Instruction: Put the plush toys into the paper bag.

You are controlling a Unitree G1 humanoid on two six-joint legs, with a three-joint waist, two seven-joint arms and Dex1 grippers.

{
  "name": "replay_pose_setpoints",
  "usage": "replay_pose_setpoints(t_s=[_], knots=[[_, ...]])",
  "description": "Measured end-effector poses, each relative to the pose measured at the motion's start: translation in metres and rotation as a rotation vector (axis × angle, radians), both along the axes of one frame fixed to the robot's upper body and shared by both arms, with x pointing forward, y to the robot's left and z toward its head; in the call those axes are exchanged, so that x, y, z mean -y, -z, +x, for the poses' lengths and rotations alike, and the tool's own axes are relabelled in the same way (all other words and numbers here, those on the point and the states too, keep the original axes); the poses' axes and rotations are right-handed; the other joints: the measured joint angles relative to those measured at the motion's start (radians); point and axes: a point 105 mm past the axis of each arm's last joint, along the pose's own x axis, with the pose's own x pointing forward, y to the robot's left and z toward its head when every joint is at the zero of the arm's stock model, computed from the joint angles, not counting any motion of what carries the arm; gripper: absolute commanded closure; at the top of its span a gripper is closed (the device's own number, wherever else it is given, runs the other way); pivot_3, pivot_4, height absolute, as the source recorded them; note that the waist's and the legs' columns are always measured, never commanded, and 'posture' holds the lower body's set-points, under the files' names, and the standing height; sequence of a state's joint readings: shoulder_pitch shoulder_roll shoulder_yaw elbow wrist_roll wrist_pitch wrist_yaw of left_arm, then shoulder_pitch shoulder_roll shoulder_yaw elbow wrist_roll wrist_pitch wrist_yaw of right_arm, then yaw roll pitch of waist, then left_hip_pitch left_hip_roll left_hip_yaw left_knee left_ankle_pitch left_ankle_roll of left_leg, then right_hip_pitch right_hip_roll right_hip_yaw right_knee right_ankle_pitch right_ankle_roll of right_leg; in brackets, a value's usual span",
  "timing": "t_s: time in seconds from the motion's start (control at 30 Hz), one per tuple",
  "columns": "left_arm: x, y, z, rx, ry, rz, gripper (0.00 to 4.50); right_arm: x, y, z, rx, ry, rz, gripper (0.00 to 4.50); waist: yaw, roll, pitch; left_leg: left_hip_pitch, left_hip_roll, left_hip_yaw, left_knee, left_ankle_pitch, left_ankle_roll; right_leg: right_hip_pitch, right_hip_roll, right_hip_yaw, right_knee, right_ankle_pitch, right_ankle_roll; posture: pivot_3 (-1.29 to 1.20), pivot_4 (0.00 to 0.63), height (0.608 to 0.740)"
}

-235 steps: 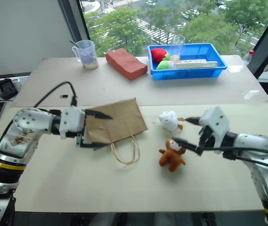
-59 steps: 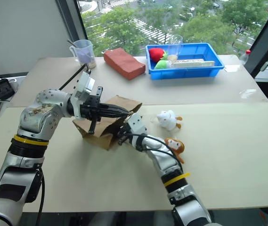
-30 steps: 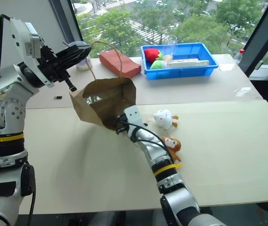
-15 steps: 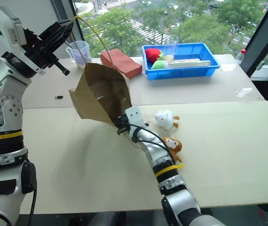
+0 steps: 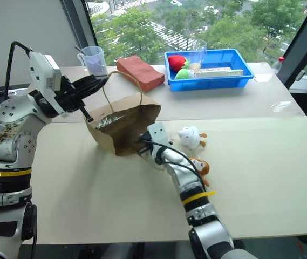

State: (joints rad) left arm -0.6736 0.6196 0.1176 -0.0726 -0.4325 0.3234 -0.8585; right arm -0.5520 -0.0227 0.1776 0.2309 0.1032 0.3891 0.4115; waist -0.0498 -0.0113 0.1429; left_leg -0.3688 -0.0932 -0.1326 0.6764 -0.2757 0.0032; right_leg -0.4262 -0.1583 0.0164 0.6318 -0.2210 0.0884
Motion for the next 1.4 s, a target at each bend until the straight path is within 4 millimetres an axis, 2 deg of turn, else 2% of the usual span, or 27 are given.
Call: replay_pose_setpoints(t_s=[0.1,0.23,0.37,0.4,0.47,0.57,0.7,0.87,1.13,1.27,1.4], knots=[[0.005,0.011,0.0,-0.034,0.033,0.024,4.5,0.004,-0.02,-0.014,0.036,-0.088,0.035,2.92,0.0,0.0,0.0,0.0,0.001,0.0,0.0,0.0,0.0,0.0,0.002,0.0,0.0,0.0,0.0,0.0,0.15,0.74],[0.009,0.014,-0.001,-0.038,0.067,0.038,4.5,0.02,-0.052,-0.036,0.077,-0.166,0.071,1.51,0.004,0.0,0.0,-0.001,0.002,0.0,0.0,-0.001,0.0,0.0,0.002,0.0,-0.001,0.0,0.0,0.0,0.15,0.74],[0.01,0.019,-0.001,-0.06,0.084,0.048,4.5,0.063,-0.082,-0.066,0.105,-0.208,0.017,0.16,0.018,0.0,0.0,-0.001,0.001,0.0,0.001,-0.003,0.002,0.001,0.002,-0.001,-0.003,0.0,0.0,0.0,0.15,0.74],[0.01,0.02,-0.001,-0.064,0.093,0.052,4.5,0.076,-0.083,-0.076,0.094,-0.216,-0.023,0.04,0.022,0.0,0.0,-0.001,0.002,0.0,0.001,-0.003,0.003,0.001,0.002,-0.001,-0.004,0.0,0.0,0.0,0.15,0.74],[0.01,0.022,-0.001,-0.07,0.099,0.059,4.5,0.094,-0.076,-0.089,0.039,-0.226,-0.09,0.04,0.029,-0.001,0.0,-0.001,0.002,0.001,0.001,-0.004,0.003,0.002,0.003,-0.001,-0.005,0.0,0.0,0.0,0.15,0.74],[0.01,0.023,-0.002,-0.076,0.11,0.066,4.5,0.125,-0.045,-0.11,-0.105,-0.212,-0.222,0.04,0.035,-0.001,0.001,-0.001,0.002,0.002,0.002,-0.004,0.004,0.002,0.003,-0.001,-0.006,0.0,0.0,0.0,0.15,0.74],[0.01,0.023,-0.002,-0.077,0.114,0.069,4.5,0.151,-0.019,-0.118,-0.211,-0.152,-0.301,0.04,0.033,-0.002,0.001,0.0,0.003,0.005,0.003,-0.007,0.009,0.003,0.003,0.001,-0.007,0.0,0.0,0.0,0.15,0.74],[0.011,0.023,-0.003,-0.075,0.117,0.071,4.5,0.158,-0.011,-0.107,-0.161,-0.095,-0.353,0.04,0.037,-0.002,0.001,0.001,0.003,0.004,0.004,-0.006,0.008,0.003,0.003,0.001,-0.006,0.0,0.0,0.0,0.15,0.74],[0.012,0.021,-0.005,-0.067,0.117,0.076,4.5,0.163,0.009,-0.102,-0.103,-0.088,-0.464,0.04,0.043,-0.002,0.001,0.001,0.003,0.004,0.004,-0.003,0.003,0.004,0.003,0.001,-0.007,0.0,0.0,0.0,0.15,0.74],[0.012,0.021,-0.005,-0.066,0.117,0.078,4.5,0.165,0.013,-0.099,-0.078,-0.089,-0.483,1.18,0.044,-0.003,0.0,0.001,0.003,0.004,0.004,-0.003,0.003,0.005,0.003,0.001,-0.008,0.0,0.0,0.0,0.15,0.74],[0.011,0.02,-0.005,-0.065,0.115,0.079,4.5,0.165,0.012,-0.099,-0.066,-0.092,-0.483,2.54,0.046,-0.003,0.0,0.002,0.003,0.004,0.004,-0.004,0.004,0.006,0.003,0.001,-0.007,0.0,0.0,0.0,0.15,0.74]])
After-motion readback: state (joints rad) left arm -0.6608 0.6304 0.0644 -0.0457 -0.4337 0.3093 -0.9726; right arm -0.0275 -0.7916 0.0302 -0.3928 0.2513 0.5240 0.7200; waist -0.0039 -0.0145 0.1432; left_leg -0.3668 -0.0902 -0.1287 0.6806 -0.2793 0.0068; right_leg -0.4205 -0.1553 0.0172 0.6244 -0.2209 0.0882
